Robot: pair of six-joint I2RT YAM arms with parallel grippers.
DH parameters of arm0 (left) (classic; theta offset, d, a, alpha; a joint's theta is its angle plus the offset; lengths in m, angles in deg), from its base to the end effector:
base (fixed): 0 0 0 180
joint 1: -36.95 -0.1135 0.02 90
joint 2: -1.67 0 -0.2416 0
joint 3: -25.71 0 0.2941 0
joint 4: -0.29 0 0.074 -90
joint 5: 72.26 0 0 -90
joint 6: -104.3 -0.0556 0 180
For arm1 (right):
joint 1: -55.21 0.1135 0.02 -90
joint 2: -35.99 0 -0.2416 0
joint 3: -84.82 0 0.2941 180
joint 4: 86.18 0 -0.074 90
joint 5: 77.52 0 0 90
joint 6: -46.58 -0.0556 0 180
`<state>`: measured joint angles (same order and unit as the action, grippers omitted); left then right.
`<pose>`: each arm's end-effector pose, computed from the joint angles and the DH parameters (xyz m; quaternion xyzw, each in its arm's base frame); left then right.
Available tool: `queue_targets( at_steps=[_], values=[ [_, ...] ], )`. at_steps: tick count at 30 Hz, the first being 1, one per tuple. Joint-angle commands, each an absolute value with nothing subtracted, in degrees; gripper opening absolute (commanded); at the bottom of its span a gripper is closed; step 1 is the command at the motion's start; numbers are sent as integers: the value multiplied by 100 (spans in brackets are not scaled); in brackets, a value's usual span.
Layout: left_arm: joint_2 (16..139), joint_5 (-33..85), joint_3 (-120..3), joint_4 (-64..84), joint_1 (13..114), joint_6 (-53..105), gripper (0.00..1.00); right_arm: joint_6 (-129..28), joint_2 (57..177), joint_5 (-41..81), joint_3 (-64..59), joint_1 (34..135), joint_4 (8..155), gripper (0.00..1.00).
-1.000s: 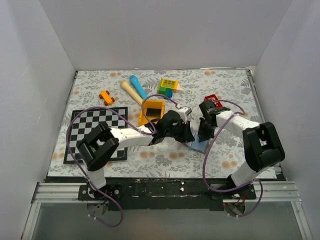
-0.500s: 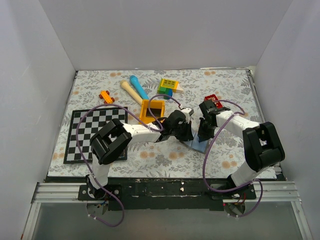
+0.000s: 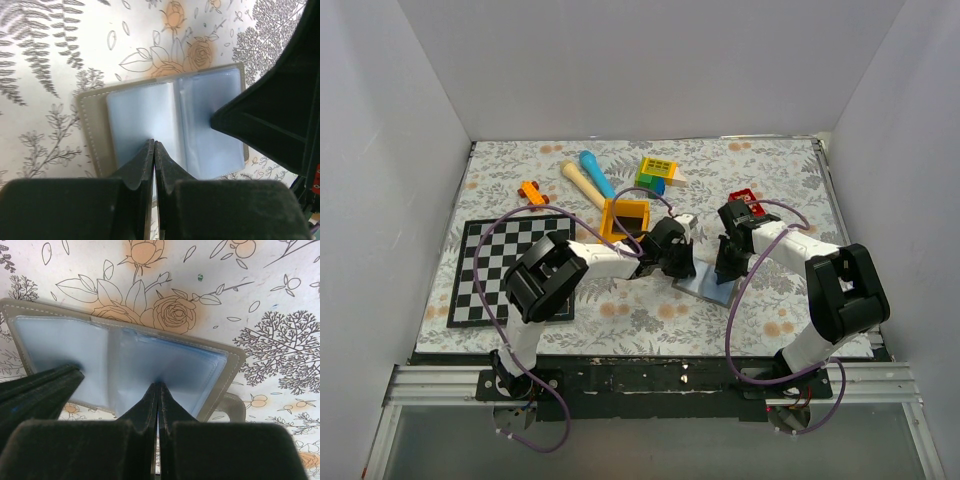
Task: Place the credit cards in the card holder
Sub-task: Open the card holder at the center of the board.
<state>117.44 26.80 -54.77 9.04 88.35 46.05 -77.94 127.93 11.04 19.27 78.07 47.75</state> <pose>0.2787 -0.3632 0.0716 0.1870 0.8990 -0.3127 0.2429 0.3053 0.1272 0.1007 0.1023 0.9829 0.0623 0.1397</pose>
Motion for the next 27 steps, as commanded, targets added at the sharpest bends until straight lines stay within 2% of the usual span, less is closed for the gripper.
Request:
queue_targets(
  at_steps=[1,11,20,27],
  values=[
    [11514,2415,-5155,1040,8574,4524,0,-7752,12854,976,1856,7798,4663,1],
    [11470,2591,-4750,899,8529,4664,0,-7726,12793,931,1803,7798,4637,1],
    [11391,2626,-4688,899,8582,4875,0,-7725,11668,1704,2259,7859,4944,1],
    [11295,2539,-4680,1030,8626,5130,0,-8217,11316,1880,2805,8394,5050,1]
  ],
)
